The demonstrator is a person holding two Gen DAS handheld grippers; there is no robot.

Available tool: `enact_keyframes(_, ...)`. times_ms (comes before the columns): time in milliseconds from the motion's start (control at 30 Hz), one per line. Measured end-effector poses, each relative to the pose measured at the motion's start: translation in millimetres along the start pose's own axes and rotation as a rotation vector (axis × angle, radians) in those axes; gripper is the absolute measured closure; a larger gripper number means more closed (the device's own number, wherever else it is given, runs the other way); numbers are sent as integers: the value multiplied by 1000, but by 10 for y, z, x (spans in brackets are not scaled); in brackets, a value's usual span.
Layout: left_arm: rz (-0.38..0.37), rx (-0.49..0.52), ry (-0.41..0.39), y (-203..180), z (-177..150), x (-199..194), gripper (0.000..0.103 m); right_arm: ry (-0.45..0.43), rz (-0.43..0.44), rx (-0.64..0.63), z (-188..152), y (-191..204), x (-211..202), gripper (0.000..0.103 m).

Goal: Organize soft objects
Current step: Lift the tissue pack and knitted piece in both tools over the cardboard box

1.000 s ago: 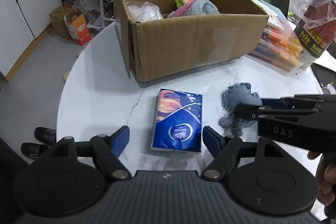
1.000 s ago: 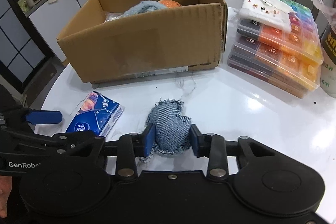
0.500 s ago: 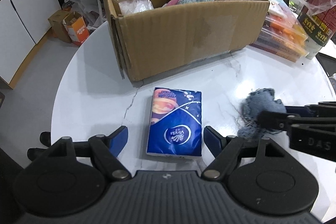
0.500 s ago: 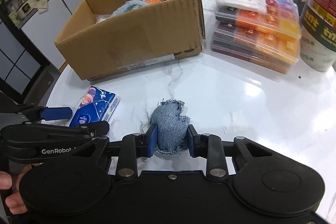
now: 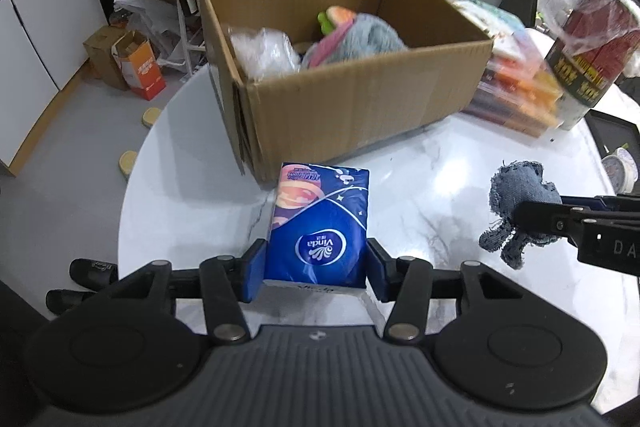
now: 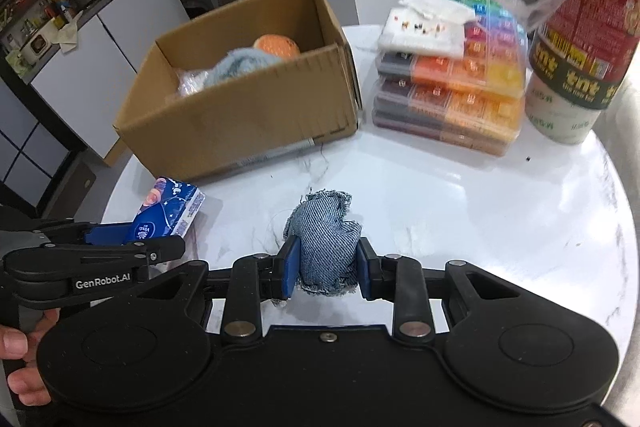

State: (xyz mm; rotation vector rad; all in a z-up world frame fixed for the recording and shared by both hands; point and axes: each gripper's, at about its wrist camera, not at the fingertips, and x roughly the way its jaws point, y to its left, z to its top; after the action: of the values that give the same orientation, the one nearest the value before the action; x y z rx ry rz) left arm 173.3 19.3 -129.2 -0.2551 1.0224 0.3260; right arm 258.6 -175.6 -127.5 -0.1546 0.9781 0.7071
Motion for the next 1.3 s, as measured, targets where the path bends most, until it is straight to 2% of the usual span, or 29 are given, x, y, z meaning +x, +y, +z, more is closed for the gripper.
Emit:
enact_keyframes(633,-48,63,-95,71,234,-589,52,-80,-62,-68,311,294,-472,74)
enact_keyframes(1300,-57,78,-133,238,616,-688,52,-137,-93,-116,645,511,-494,74)
